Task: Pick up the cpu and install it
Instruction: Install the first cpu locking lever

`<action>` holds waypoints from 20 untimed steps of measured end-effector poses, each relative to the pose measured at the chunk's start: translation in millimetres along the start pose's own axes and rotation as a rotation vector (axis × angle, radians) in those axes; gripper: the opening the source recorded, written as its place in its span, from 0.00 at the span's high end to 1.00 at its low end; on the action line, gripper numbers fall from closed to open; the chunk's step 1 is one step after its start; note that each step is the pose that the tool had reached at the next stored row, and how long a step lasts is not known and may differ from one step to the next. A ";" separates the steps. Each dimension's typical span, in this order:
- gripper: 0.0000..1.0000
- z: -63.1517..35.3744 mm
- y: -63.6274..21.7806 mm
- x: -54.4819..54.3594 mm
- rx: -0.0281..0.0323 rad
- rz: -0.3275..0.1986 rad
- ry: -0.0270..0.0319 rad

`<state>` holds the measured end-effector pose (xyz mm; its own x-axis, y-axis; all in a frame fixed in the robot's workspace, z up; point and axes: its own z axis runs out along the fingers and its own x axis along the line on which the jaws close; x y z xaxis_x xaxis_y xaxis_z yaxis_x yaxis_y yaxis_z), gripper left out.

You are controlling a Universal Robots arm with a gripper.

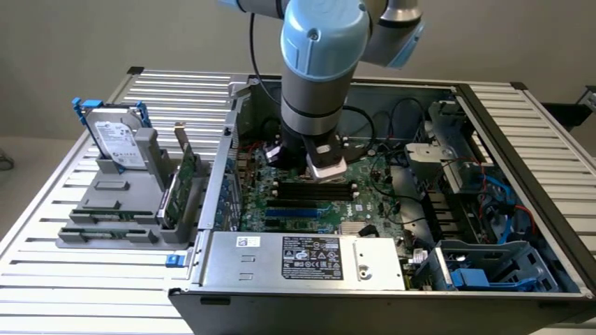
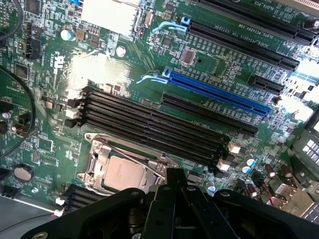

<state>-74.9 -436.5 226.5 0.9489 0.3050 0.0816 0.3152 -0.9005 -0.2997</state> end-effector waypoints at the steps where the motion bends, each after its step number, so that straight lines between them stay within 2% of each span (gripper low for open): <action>1: 0.89 0.8 0.2 -0.1 0.0007 0.001 -0.0019; 5: 0.89 4.6 1.1 -0.4 0.0026 0.005 -0.0082; 11: 0.89 11.0 0.8 -0.1 0.0051 0.011 -0.0144; 15: 0.89 17.6 0.7 -1.7 0.0101 0.013 -0.0185; 20: 0.89 22.9 1.6 -1.9 0.0164 0.021 -0.0153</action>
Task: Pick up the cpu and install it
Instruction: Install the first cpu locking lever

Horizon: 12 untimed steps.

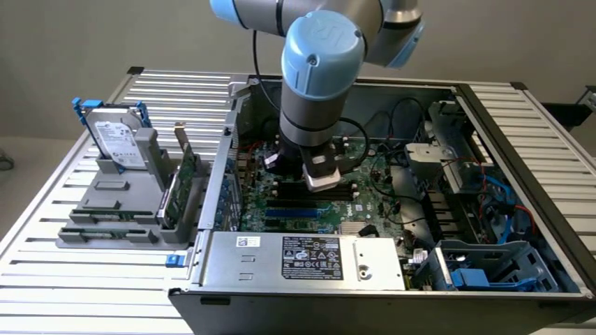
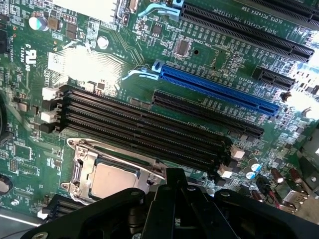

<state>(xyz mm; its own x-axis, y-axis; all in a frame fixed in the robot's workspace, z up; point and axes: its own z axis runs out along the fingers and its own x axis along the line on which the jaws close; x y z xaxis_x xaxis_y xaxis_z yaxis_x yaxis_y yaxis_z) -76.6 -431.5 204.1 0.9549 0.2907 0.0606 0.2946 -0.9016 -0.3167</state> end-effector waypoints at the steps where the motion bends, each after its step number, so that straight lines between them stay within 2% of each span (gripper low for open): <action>1: 0.89 0.9 0.3 -0.1 0.0016 0.002 0.0008; 2: 0.89 1.7 0.5 -0.1 0.0027 0.003 0.0013; 5: 0.89 3.8 1.2 -0.2 0.0094 0.009 -0.0023; 7: 0.89 4.3 1.4 -0.2 0.0147 0.013 -0.0093; 8: 0.89 4.3 1.4 -0.2 0.0183 0.017 -0.0158; 10: 0.89 4.3 1.4 -0.2 0.0259 0.026 -0.0361; 12: 0.89 4.4 1.4 -0.2 0.0316 0.033 -0.0537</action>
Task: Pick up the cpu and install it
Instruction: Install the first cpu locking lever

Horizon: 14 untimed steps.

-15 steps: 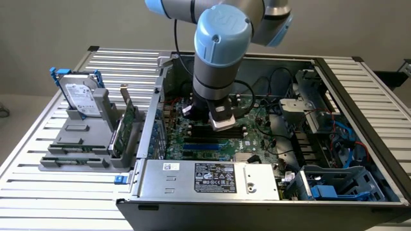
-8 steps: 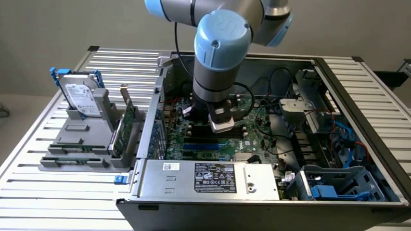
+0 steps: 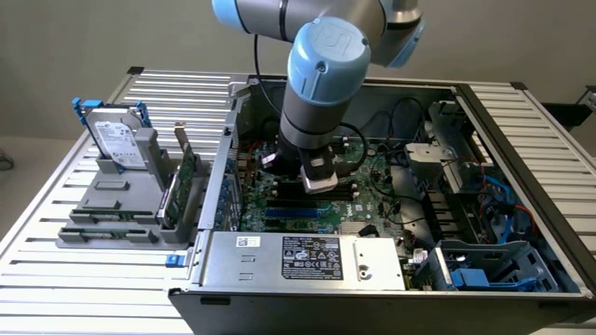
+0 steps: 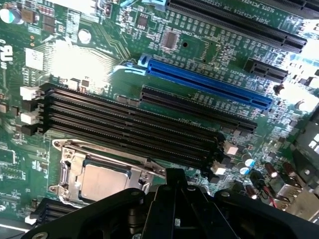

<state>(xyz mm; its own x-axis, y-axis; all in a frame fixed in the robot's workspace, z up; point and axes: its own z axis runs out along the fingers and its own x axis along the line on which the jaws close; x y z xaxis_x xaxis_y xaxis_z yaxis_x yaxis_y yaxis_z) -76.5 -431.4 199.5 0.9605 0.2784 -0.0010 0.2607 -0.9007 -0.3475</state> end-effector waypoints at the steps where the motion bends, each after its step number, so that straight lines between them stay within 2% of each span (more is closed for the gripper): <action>1: 0.89 -0.1 0.0 0.1 0.0019 0.003 -0.0066; 3: 0.89 -0.5 -0.1 0.4 0.0047 0.005 -0.0139; 5: 0.89 -2.1 -0.6 0.5 0.0068 0.007 -0.0174; 8: 0.89 -8.8 -3.1 0.6 0.0095 0.007 -0.0183; 14: 0.89 -33.6 -12.2 0.6 0.0100 0.008 -0.0189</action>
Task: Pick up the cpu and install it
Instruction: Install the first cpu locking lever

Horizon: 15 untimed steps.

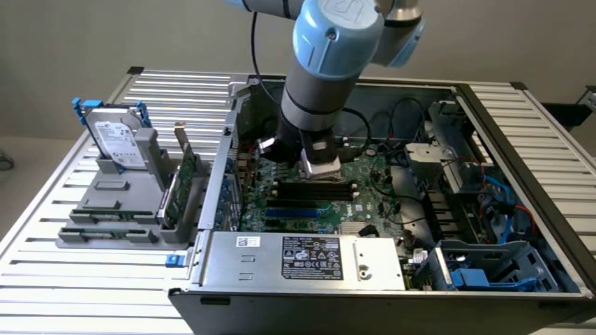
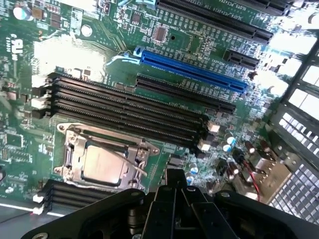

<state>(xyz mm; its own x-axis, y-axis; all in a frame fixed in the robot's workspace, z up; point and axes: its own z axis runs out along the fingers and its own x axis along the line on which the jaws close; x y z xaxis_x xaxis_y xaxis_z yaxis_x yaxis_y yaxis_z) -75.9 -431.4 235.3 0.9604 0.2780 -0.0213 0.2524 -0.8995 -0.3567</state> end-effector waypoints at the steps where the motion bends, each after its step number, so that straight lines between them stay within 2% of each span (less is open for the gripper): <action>1: 0.89 -4.5 -1.8 -0.1 0.0003 0.000 0.0000; 3: 0.89 -12.8 -4.9 -0.2 -0.0002 0.000 -0.0005; 4: 0.89 -16.1 -6.1 -0.2 -0.0024 0.001 -0.0010; 5: 0.89 -17.8 -6.8 -0.2 -0.0071 0.001 -0.0023; 6: 0.89 -18.5 -7.1 -0.1 -0.0160 0.002 -0.0036; 7: 0.89 -19.0 -7.4 -0.1 -0.0274 0.002 -0.0046; 8: 0.89 -19.2 -7.7 -0.1 -0.0390 0.002 -0.0030; 9: 0.89 -19.7 -8.1 -0.1 -0.0468 0.001 0.0010; 11: 0.89 -20.5 -8.6 -0.1 -0.0551 -0.005 0.0159; 12: 0.89 -20.5 -8.7 0.0 -0.0585 -0.009 0.0277; 14: 0.89 -20.7 -8.8 0.0 -0.0666 -0.019 0.0546; 15: 0.89 -20.7 -9.0 0.0 -0.0723 -0.026 0.0721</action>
<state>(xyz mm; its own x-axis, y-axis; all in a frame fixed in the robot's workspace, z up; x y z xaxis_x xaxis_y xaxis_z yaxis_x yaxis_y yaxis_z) -75.6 -430.3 257.9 0.9588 0.2787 0.0552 0.2825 -0.9150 -0.2879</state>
